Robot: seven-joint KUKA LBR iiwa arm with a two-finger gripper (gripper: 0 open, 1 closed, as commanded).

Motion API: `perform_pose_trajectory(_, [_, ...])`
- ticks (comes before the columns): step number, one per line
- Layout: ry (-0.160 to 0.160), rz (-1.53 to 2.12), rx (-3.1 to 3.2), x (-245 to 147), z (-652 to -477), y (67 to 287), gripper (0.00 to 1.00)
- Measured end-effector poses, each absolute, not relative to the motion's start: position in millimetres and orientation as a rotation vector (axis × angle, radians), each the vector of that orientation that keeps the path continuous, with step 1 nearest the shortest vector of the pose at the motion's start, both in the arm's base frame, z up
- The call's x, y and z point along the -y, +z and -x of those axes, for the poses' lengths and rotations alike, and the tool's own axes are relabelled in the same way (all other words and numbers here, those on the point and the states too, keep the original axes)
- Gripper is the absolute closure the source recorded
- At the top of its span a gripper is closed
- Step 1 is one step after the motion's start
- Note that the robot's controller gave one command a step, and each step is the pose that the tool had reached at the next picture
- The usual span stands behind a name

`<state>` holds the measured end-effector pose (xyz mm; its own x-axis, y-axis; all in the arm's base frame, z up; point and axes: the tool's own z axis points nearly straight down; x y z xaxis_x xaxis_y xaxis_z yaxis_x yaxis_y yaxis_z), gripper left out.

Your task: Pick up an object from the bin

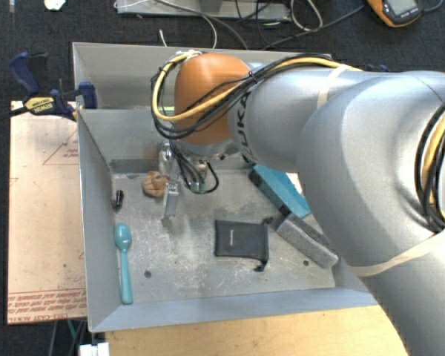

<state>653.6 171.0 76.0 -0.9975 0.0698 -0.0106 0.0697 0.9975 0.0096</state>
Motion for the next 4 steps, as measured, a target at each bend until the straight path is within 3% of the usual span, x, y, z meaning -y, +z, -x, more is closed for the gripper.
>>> perform_pose_trajectory(1, [0.023, -0.413, -3.114, -180.3, -653.6, 77.1, 0.0])
perform_pose_trajectory(2, [0.017, -0.233, -3.119, -178.9, -652.1, 76.7, 0.0])
perform_pose_trajectory(3, [0.033, -0.451, -3.103, -183.9, -654.6, 81.0, 1.0])
perform_pose_trajectory(4, [0.033, -0.451, -3.103, -183.8, -654.6, 81.1, 1.0])
